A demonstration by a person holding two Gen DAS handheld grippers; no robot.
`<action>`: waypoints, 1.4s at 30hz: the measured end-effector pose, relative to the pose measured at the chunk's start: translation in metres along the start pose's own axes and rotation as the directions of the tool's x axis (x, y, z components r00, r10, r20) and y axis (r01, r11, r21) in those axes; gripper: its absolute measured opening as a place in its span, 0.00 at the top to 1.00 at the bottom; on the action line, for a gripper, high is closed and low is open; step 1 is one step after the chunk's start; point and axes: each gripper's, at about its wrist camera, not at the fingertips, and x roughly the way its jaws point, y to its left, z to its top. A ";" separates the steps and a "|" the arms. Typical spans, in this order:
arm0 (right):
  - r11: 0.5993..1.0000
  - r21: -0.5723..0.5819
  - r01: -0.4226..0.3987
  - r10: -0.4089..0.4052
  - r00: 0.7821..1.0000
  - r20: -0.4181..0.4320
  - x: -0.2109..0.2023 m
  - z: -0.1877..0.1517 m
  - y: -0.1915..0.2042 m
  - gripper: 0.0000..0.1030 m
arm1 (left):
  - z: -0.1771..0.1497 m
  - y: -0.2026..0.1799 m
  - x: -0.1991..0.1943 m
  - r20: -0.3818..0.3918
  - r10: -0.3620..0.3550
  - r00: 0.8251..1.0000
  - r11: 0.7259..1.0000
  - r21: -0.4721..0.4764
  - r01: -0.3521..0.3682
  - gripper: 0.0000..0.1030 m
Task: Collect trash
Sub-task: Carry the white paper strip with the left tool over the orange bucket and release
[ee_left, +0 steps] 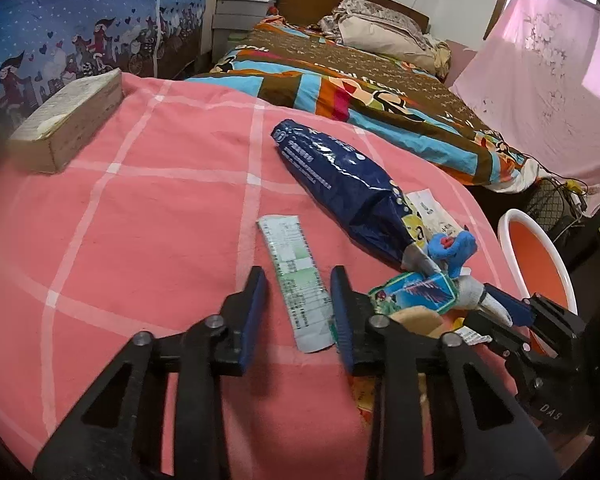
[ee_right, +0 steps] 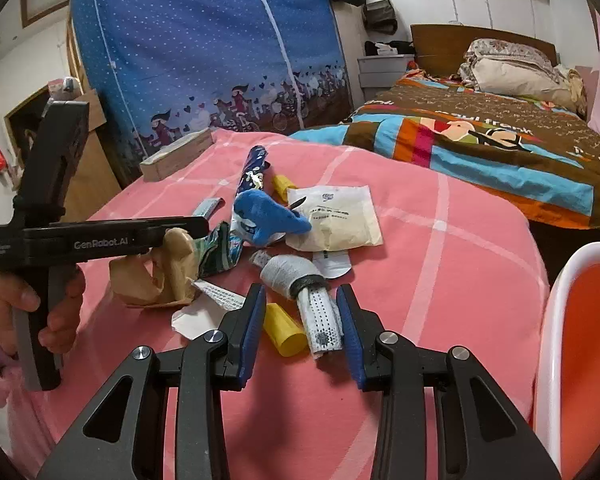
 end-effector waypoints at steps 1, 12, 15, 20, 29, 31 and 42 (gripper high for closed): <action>1.000 0.001 -0.012 0.012 1.000 0.001 0.000 0.000 0.001 0.72 | 0.000 -0.001 -0.001 0.001 0.001 1.000 1.000 0.005 -0.001 0.71; 1.000 -0.008 0.011 -0.010 0.997 0.071 -0.014 -0.008 0.009 0.90 | -0.018 -0.003 -0.024 0.109 0.023 0.994 1.000 -0.022 -0.021 0.78; 1.000 -0.001 0.020 -0.020 0.992 0.123 -0.024 -0.010 0.008 0.91 | -0.023 -0.006 -0.034 0.168 0.045 0.985 0.999 -0.021 -0.042 0.78; 0.999 -0.016 0.052 -0.047 0.967 0.250 -0.048 -0.015 0.012 0.91 | -0.028 -0.016 -0.058 0.312 0.070 0.947 0.997 -0.003 -0.073 0.78; 0.989 -0.017 0.145 -0.121 0.881 0.457 -0.091 -0.018 0.011 0.91 | -0.029 -0.052 -0.093 0.496 0.000 0.868 0.995 0.084 -0.048 0.77; 0.985 -0.002 0.174 -0.148 0.844 0.515 -0.106 -0.019 0.006 0.91 | -0.030 -0.067 -0.097 0.526 -0.034 0.850 0.991 0.125 -0.038 0.77; 0.934 0.162 0.317 -0.350 0.730 0.587 -0.153 -0.030 -0.040 0.90 | -0.028 -0.149 -0.082 0.455 -0.253 0.854 0.940 0.325 0.105 0.77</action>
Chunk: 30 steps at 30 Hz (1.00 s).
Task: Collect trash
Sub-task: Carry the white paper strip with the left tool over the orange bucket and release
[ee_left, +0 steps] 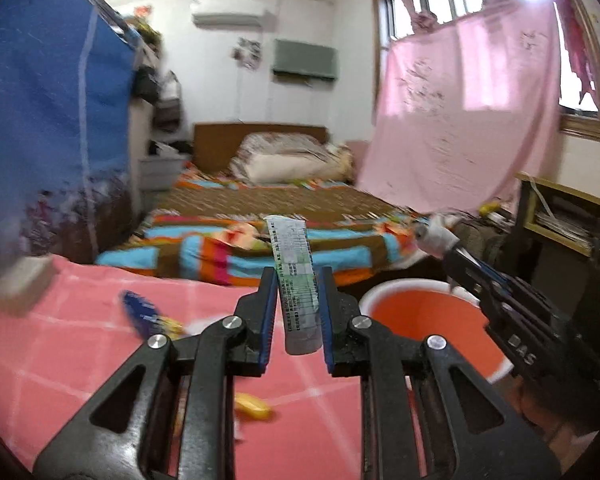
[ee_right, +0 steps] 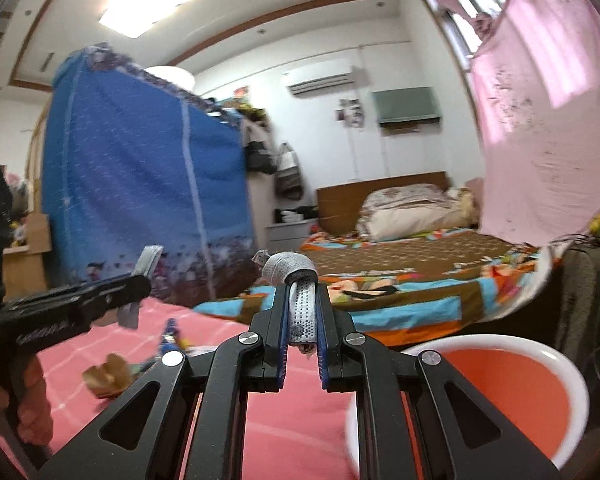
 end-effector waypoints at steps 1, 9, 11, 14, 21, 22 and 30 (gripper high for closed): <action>1.000 0.009 0.015 -0.015 1.000 -0.005 0.000 0.001 -0.006 0.90 | -0.001 -0.006 0.004 -0.016 -0.021 1.000 1.000 -0.007 0.021 0.77; 0.983 0.094 0.155 -0.146 0.985 -0.094 0.000 -0.005 -0.050 0.90 | -0.007 -0.042 0.047 -0.177 -0.170 0.970 0.984 -0.090 0.156 0.77; 0.979 0.106 0.174 -0.162 0.980 -0.112 -0.001 -0.007 -0.056 0.90 | -0.009 -0.051 0.055 -0.206 -0.189 0.960 0.980 -0.099 0.172 0.77; 0.972 0.121 0.201 -0.184 0.973 -0.139 -0.003 -0.010 -0.063 0.90 | -0.013 -0.063 0.066 -0.252 -0.216 0.944 0.975 -0.110 0.194 0.77; 0.959 0.156 0.237 -0.205 0.958 -0.199 -0.001 -0.017 -0.082 0.89 | -0.020 -0.080 0.091 -0.347 -0.267 0.899 0.961 -0.165 0.221 0.77; 0.957 0.159 0.244 -0.210 0.956 -0.207 -0.001 -0.017 -0.084 0.89 | -0.021 -0.082 0.094 -0.358 -0.273 0.893 0.959 -0.176 0.222 0.77; 0.944 0.183 0.273 -0.221 0.940 -0.258 0.001 -0.020 -0.095 0.89 | -0.027 -0.086 0.106 -0.398 -0.289 0.871 0.952 -0.217 0.216 0.70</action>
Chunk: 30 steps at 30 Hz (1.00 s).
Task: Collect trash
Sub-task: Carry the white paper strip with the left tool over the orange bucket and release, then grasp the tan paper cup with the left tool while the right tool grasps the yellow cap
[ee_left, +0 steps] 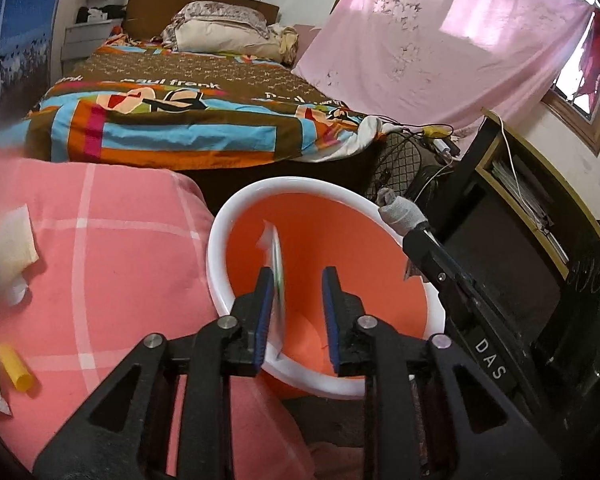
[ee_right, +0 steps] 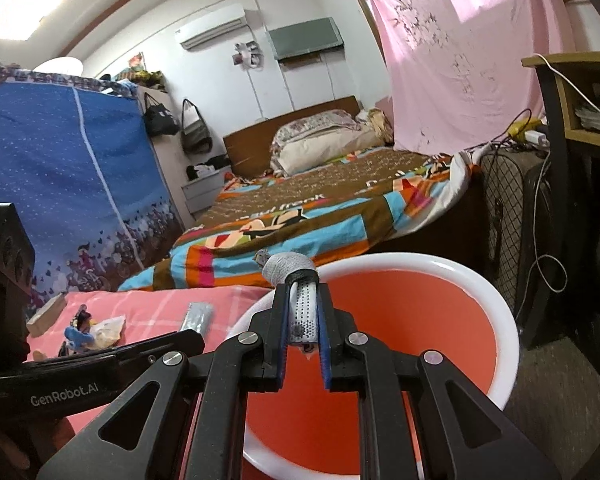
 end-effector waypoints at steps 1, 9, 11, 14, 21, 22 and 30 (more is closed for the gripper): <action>1.000 0.004 0.001 -0.001 1.000 -0.004 0.000 0.000 -0.001 0.88 | 0.000 0.001 0.000 0.000 -0.001 1.000 1.000 -0.007 0.001 0.68; 1.000 0.018 0.007 -0.007 1.000 -0.014 0.001 0.001 -0.004 0.77 | -0.002 0.012 -0.016 0.061 0.045 0.997 0.999 -0.031 -0.043 0.57; 1.000 0.015 0.006 -0.006 1.000 -0.009 0.000 0.001 -0.002 0.71 | -0.001 0.017 -0.021 0.081 0.062 0.995 0.998 -0.035 -0.059 0.55; 1.000 0.009 0.000 0.000 1.000 -0.001 -0.001 0.001 0.001 0.71 | -0.002 0.022 -0.032 0.126 0.096 0.987 0.995 -0.036 -0.092 0.51; 0.998 -0.047 -0.031 0.034 0.997 0.069 -0.011 0.001 0.019 0.56 | -0.008 0.040 -0.069 0.247 0.197 0.949 0.980 -0.054 -0.190 0.33; 0.998 -0.055 -0.035 0.040 0.996 0.078 -0.012 0.001 0.022 0.56 | -0.010 0.044 -0.075 0.265 0.218 0.939 0.976 -0.063 -0.209 0.32; 0.989 -0.126 -0.082 0.105 0.978 0.181 -0.028 0.001 0.052 0.18 | -0.035 0.076 -0.132 0.432 0.380 0.818 0.925 -0.152 -0.349 0.12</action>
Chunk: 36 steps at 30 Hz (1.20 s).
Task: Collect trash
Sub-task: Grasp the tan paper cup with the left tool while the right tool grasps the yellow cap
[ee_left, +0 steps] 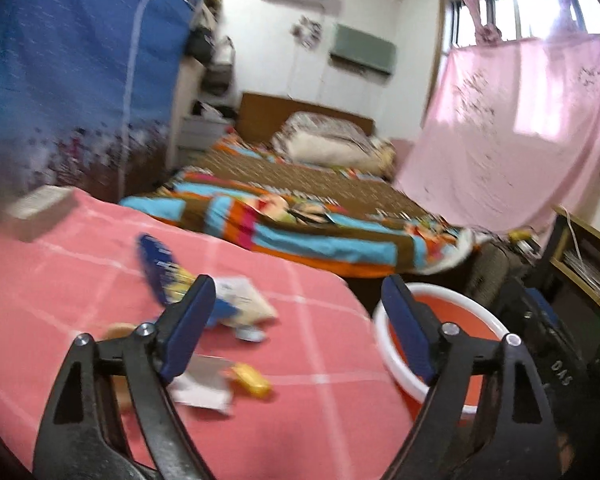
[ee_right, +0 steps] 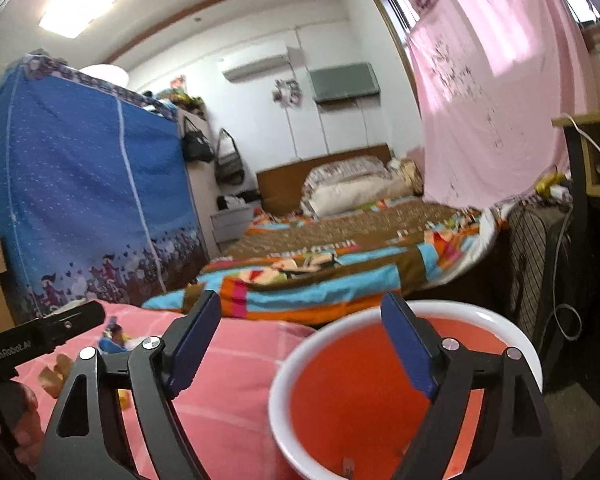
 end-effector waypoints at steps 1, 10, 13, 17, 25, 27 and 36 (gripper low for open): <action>1.000 -0.012 -0.011 0.011 1.000 0.014 -0.002 0.000 0.005 0.17 | -0.001 0.005 -0.004 0.014 0.014 1.000 1.000 -0.001 -0.014 0.09; 0.992 -0.056 -0.110 0.115 0.989 0.090 -0.005 -0.004 0.037 0.00 | -0.005 0.045 -0.035 0.110 0.135 0.985 0.991 0.009 -0.137 0.00; 0.987 -0.078 -0.140 0.147 0.984 0.098 -0.005 -0.007 0.049 0.00 | -0.009 0.056 -0.042 0.123 0.159 0.980 0.986 0.023 -0.163 0.00; 0.979 -0.117 -0.168 0.180 0.978 0.101 -0.005 -0.012 0.065 0.00 | -0.016 0.069 -0.048 0.118 0.181 0.976 0.981 0.046 -0.188 0.00; 0.959 -0.194 -0.206 0.218 0.975 0.045 0.002 -0.026 0.091 0.00 | -0.028 0.081 -0.046 0.031 0.180 0.983 0.978 0.100 -0.183 0.00; 0.956 -0.202 -0.212 0.221 0.975 0.021 0.006 -0.030 0.094 0.00 | -0.031 0.083 -0.043 0.002 0.173 0.985 0.979 0.105 -0.172 0.00; 0.948 -0.215 -0.236 0.216 0.970 -0.111 0.023 -0.041 0.106 0.00 | -0.039 0.087 -0.030 -0.088 0.134 0.987 0.986 0.110 -0.124 0.10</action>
